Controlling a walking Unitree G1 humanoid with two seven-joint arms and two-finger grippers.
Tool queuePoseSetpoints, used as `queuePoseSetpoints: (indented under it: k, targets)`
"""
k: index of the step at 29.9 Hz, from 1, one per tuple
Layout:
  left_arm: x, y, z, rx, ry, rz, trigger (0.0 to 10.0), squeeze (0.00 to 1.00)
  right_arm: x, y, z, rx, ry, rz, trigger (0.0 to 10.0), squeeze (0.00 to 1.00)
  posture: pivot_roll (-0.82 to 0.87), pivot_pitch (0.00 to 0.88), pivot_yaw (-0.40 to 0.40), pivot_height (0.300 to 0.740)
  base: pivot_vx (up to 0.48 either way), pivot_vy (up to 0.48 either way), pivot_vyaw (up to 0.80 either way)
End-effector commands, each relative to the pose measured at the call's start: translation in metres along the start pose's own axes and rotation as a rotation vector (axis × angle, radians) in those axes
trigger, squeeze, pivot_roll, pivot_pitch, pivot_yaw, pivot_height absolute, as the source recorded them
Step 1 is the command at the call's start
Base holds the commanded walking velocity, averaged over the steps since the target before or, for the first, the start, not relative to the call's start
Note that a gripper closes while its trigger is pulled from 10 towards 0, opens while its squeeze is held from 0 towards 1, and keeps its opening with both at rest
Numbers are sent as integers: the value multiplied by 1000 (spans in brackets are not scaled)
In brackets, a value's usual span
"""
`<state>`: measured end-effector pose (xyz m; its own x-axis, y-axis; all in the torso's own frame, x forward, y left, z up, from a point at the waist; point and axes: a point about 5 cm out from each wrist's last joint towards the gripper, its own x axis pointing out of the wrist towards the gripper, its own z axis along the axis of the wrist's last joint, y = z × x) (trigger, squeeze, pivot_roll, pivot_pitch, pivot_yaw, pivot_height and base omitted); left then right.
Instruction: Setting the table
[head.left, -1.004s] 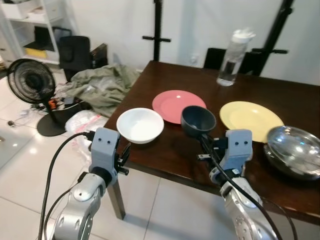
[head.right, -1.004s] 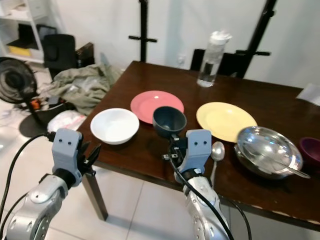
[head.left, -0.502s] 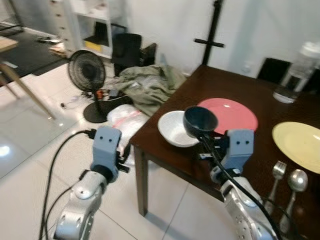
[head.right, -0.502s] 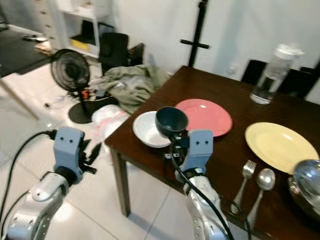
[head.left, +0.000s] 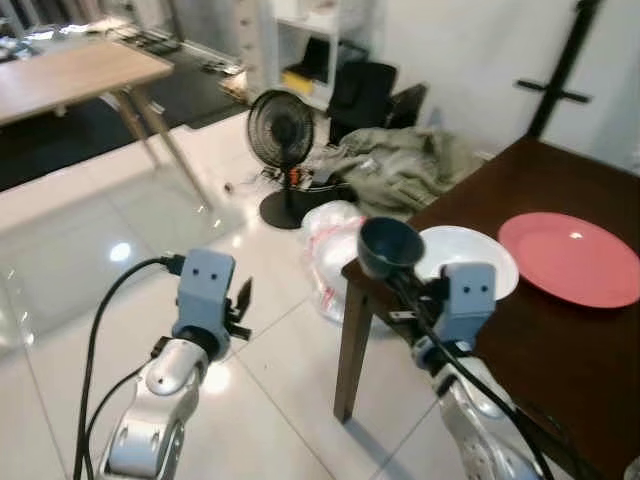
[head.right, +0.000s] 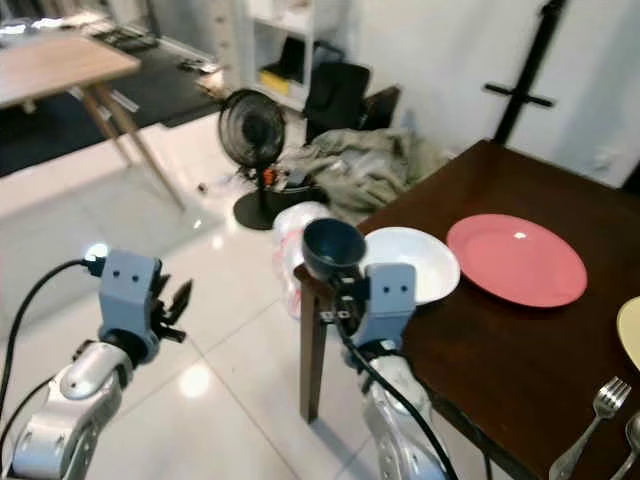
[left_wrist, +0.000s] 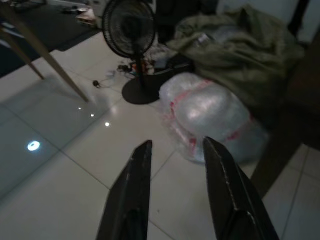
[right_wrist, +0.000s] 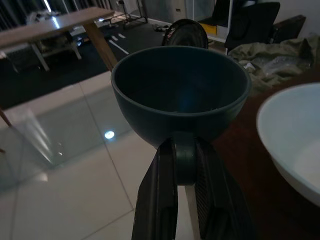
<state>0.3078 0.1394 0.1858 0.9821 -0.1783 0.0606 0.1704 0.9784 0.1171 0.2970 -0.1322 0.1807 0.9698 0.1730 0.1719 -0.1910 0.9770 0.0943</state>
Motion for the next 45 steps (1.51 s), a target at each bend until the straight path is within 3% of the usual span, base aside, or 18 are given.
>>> queuePoseSetpoints:
  k: [1, 26, 45]
  targets:
    - [-2, 8, -9, 19, 41, 43, 10000, 0, -2, 1, -2, 4, 4, 2, 10000, 0, 87, 98, 81, 740, 0, 0, 800]
    - [7, 19, -7, 45, 31, 162, 10000, 0, -1, 2, -2, -22, -8, 7, 10000, 0, 85, 96, 79, 740, 54, 0, 800]
    - [11, 21, -7, 43, 27, 186, 10000, 0, -1, 4, -1, -42, -19, 18, 10000, 0, 79, 88, 78, 740, 480, 0, 0]
